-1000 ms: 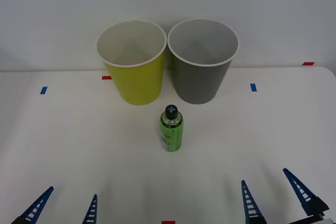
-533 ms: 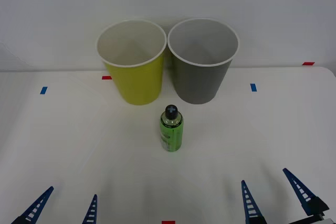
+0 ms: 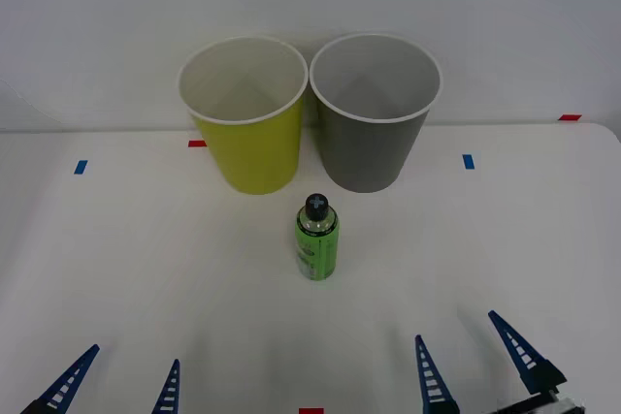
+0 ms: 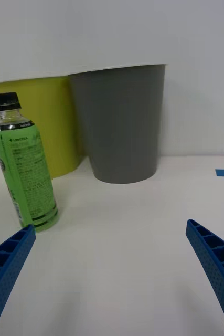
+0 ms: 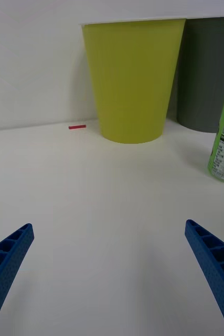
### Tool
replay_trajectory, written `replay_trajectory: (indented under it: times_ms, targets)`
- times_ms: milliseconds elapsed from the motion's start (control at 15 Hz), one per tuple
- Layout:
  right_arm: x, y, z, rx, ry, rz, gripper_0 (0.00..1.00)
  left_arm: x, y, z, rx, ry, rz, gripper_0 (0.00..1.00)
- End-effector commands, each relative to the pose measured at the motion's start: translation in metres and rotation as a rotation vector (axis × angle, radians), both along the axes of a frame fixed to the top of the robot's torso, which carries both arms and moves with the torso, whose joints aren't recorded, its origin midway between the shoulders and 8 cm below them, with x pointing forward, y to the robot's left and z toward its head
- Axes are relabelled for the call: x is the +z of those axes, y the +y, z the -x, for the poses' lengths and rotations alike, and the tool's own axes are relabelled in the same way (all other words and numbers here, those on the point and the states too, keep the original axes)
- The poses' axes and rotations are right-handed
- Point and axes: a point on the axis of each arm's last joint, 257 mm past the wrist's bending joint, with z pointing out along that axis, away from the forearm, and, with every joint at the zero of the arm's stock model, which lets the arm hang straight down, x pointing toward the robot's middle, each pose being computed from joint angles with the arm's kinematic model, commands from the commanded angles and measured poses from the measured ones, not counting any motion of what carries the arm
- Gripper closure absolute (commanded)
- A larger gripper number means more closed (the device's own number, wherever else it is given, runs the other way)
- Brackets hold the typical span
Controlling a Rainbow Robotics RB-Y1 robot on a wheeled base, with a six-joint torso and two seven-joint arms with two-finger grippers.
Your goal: Put cans in the gray bin and PET bottles in the light green bin.
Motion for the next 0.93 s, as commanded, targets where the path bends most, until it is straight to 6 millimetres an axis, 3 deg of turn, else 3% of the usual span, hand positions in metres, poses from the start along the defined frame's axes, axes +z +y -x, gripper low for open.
replay_trajectory:
  times_ms: [67,933]
  targets:
    - [0.01,0.025,-0.019,0.028,-0.043,0.035,0.0,0.0,0.0,0.0,0.0,0.0,0.0,0.0]
    - [0.024,0.133,-0.101,0.124,0.034,0.031,0.0,0.0,0.0,0.0,0.0,0.0,0.0,0.0]
